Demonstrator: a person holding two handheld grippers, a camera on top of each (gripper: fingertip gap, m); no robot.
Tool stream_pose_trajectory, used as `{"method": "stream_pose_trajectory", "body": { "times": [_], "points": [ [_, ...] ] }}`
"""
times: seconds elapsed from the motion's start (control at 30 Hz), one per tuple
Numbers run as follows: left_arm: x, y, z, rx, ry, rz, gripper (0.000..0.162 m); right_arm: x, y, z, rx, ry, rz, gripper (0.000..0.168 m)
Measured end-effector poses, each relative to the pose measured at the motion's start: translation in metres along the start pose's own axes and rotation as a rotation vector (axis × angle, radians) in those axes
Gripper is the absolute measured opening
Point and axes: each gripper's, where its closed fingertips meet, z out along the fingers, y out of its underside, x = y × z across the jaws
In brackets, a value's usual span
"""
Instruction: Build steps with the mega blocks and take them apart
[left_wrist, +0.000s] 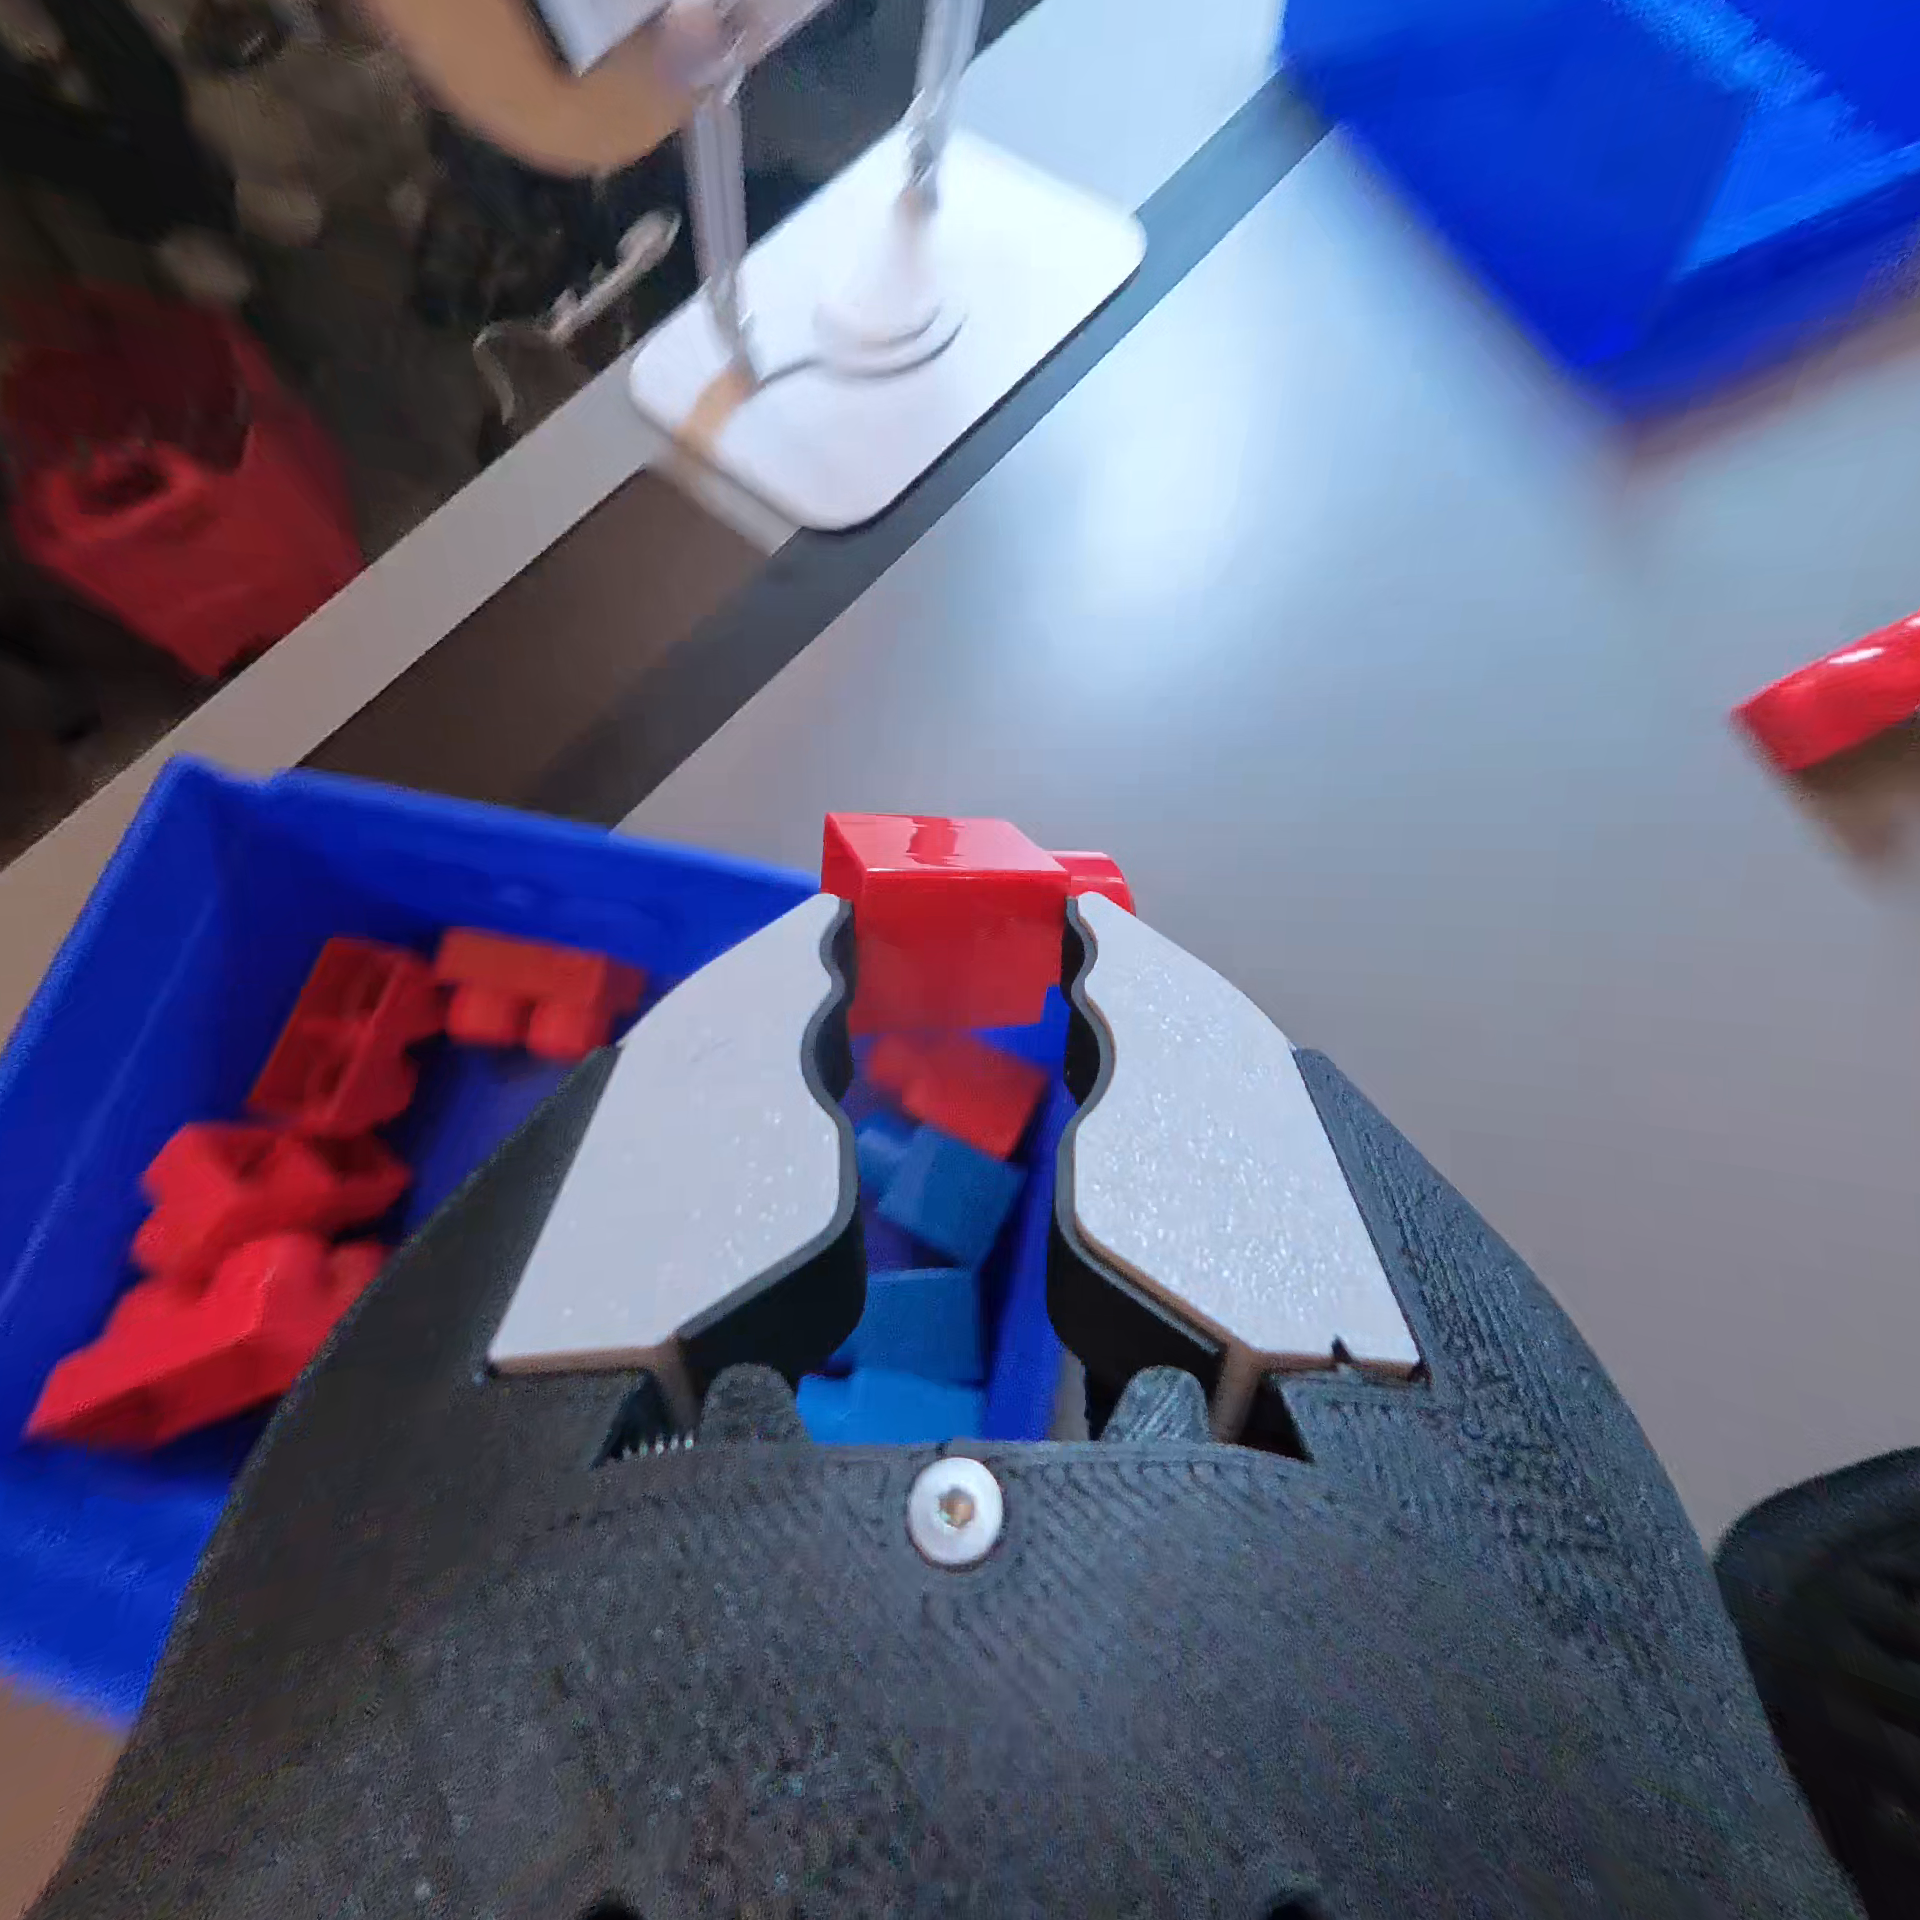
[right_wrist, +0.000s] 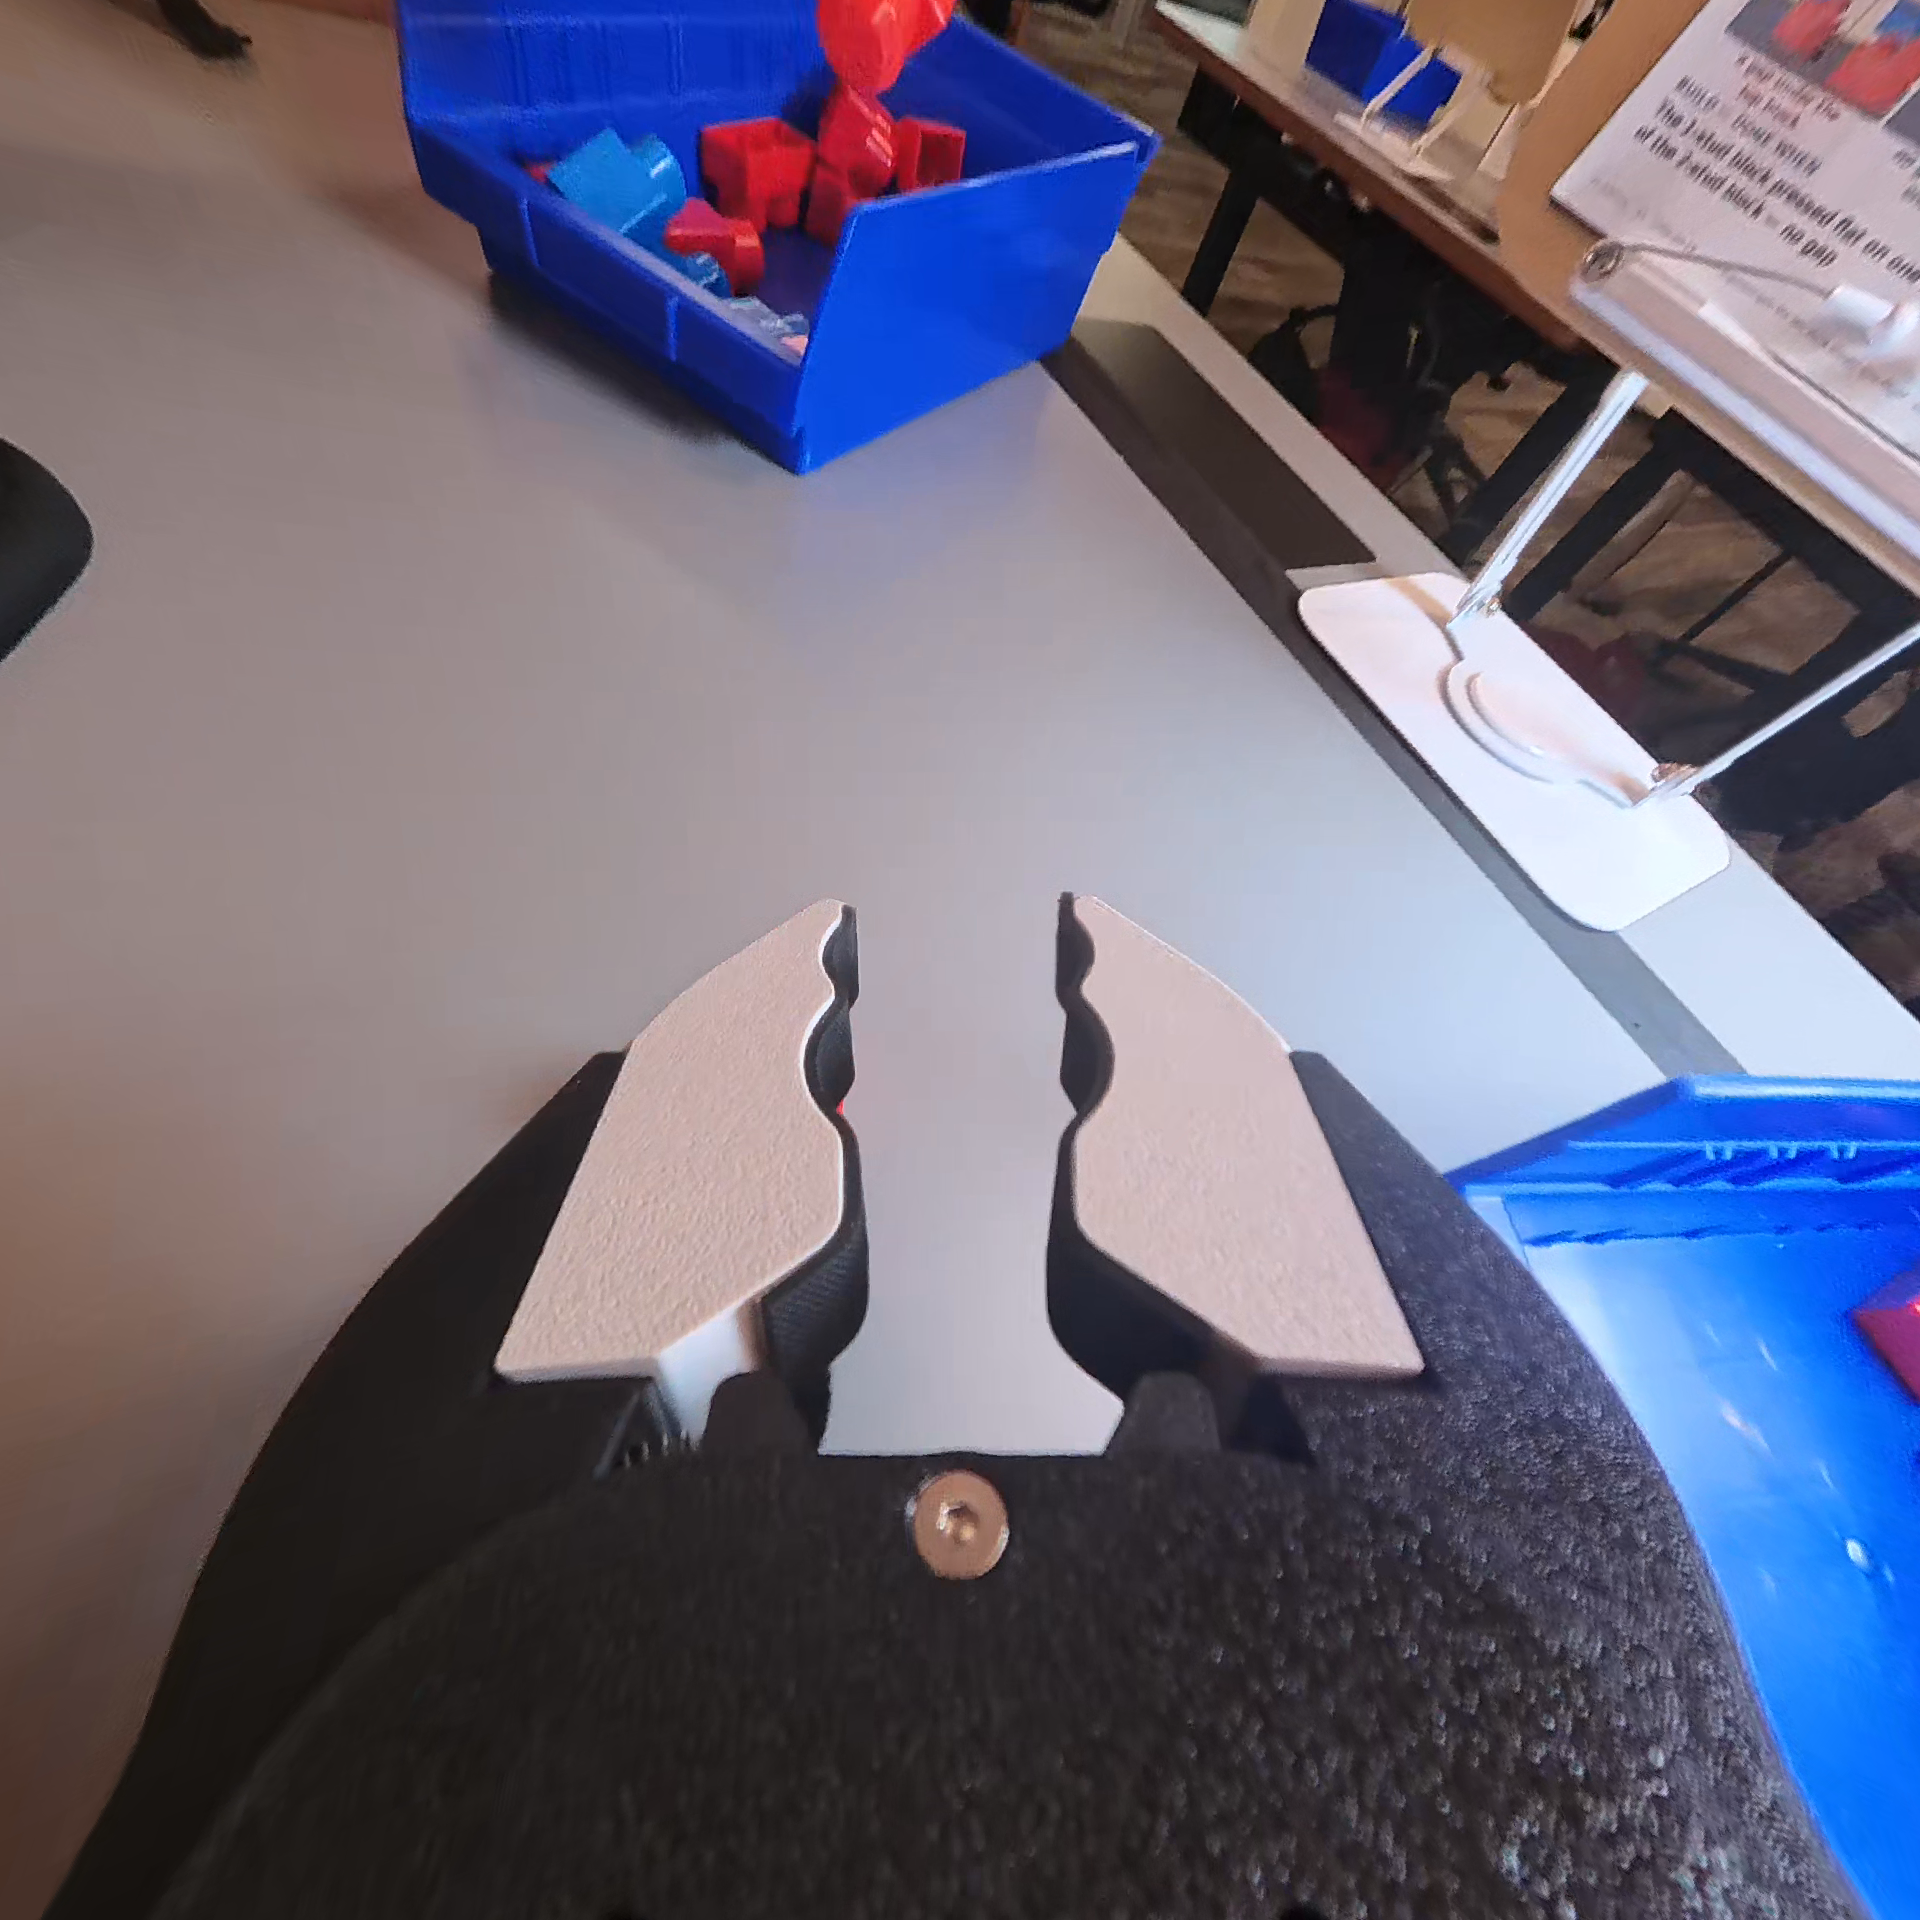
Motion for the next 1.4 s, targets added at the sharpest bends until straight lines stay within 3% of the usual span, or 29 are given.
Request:
{"method": "stream_pose_trajectory", "body": {
  "times": [0.17,0.33,0.6,0.7,0.77,0.97,1.17,1.4],
  "points": [
    [0.090,-0.035,0.013,0.174,0.251,0.005,0.038,-0.005,-0.010,0.009,0.079,0.057,-0.058,0.044],
    [0.166,-0.053,0.035,0.317,0.438,-0.072,0.038,-0.011,-0.019,0.013,0.123,0.206,-0.299,0.049],
    [0.241,-0.055,0.075,0.337,0.663,-0.264,0.038,-0.021,-0.042,0.007,0.232,0.343,-0.492,0.048],
    [0.257,-0.055,0.084,0.350,0.704,-0.325,0.038,-0.023,-0.042,0.005,0.226,0.366,-0.561,0.032],
    [0.260,-0.056,0.086,0.358,0.716,-0.358,0.038,-0.026,-0.040,0.005,0.212,0.348,-0.580,0.030],
    [0.240,-0.053,0.084,0.444,0.564,-0.255,0.037,-0.004,-0.018,0.002,0.078,0.211,-0.347,0.030],
    [0.228,-0.047,0.079,0.472,0.454,-0.156,0.037,0.030,0.041,0.001,-0.262,0.138,-0.103,0.030],
    [0.227,-0.040,0.082,0.457,0.396,-0.085,0.037,0.038,0.081,-0.014,-0.460,0.041,0.124,0.031]
  ]
}}
